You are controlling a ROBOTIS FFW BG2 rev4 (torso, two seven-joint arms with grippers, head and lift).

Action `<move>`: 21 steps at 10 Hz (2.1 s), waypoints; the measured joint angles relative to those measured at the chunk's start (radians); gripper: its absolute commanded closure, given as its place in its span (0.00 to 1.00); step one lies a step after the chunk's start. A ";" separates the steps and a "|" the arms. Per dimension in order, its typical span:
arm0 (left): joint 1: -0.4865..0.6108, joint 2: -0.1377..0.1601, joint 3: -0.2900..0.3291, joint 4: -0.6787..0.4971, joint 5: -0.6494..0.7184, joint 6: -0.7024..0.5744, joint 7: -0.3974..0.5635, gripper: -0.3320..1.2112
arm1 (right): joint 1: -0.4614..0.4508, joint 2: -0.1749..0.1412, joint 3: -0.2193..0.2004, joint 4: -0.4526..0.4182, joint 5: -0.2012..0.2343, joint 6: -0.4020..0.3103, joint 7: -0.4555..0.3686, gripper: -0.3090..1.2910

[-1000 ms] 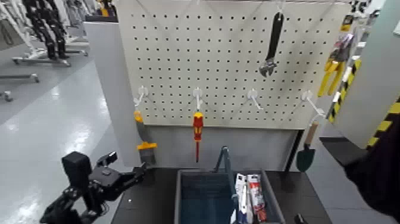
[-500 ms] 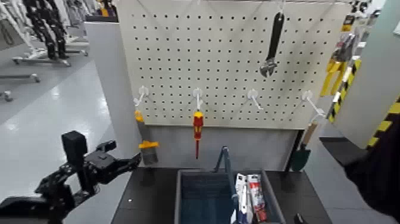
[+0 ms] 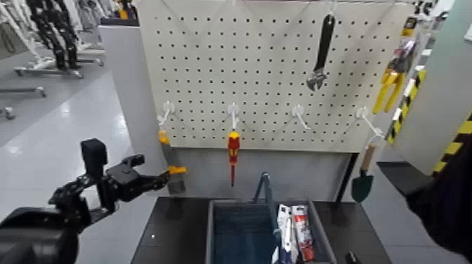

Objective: Put the yellow paint brush into the crate.

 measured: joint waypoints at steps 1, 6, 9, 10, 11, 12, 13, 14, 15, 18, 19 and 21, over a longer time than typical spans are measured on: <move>-0.035 0.007 -0.022 0.033 0.005 -0.002 -0.017 0.30 | -0.001 0.000 0.001 0.000 0.000 0.000 0.001 0.28; -0.173 0.024 -0.127 0.163 0.030 -0.021 -0.074 0.31 | -0.003 0.000 0.005 -0.001 0.000 0.005 0.004 0.28; -0.221 0.026 -0.171 0.202 0.040 -0.025 -0.087 0.31 | -0.004 0.000 0.007 -0.001 0.000 0.006 0.004 0.28; -0.231 0.026 -0.181 0.216 0.047 -0.027 -0.090 0.31 | -0.004 0.000 0.007 -0.001 0.000 0.006 0.004 0.28; -0.242 0.026 -0.192 0.230 0.053 -0.030 -0.094 0.32 | -0.005 0.000 0.007 0.000 0.000 0.006 0.004 0.28; -0.252 0.024 -0.202 0.242 0.057 -0.029 -0.102 0.56 | -0.005 0.000 0.007 0.000 0.000 0.006 0.004 0.28; -0.263 0.022 -0.210 0.250 0.056 -0.012 -0.115 0.91 | -0.005 0.001 0.007 0.000 0.000 0.006 0.004 0.28; -0.269 0.020 -0.218 0.255 0.052 0.000 -0.113 0.91 | -0.005 0.001 0.007 0.001 -0.001 0.005 0.004 0.28; -0.271 0.018 -0.222 0.255 0.052 0.008 -0.111 0.92 | -0.005 0.001 0.006 0.001 -0.001 0.004 0.004 0.28; -0.270 0.017 -0.225 0.248 0.050 0.014 -0.111 0.94 | -0.004 0.002 0.003 0.003 -0.003 0.000 0.004 0.28; -0.269 0.018 -0.224 0.244 0.050 0.014 -0.112 0.94 | -0.004 0.002 0.003 0.004 -0.003 -0.002 0.004 0.28; -0.261 0.017 -0.217 0.229 0.048 0.012 -0.116 0.94 | -0.004 0.002 0.001 0.006 -0.003 -0.004 0.004 0.28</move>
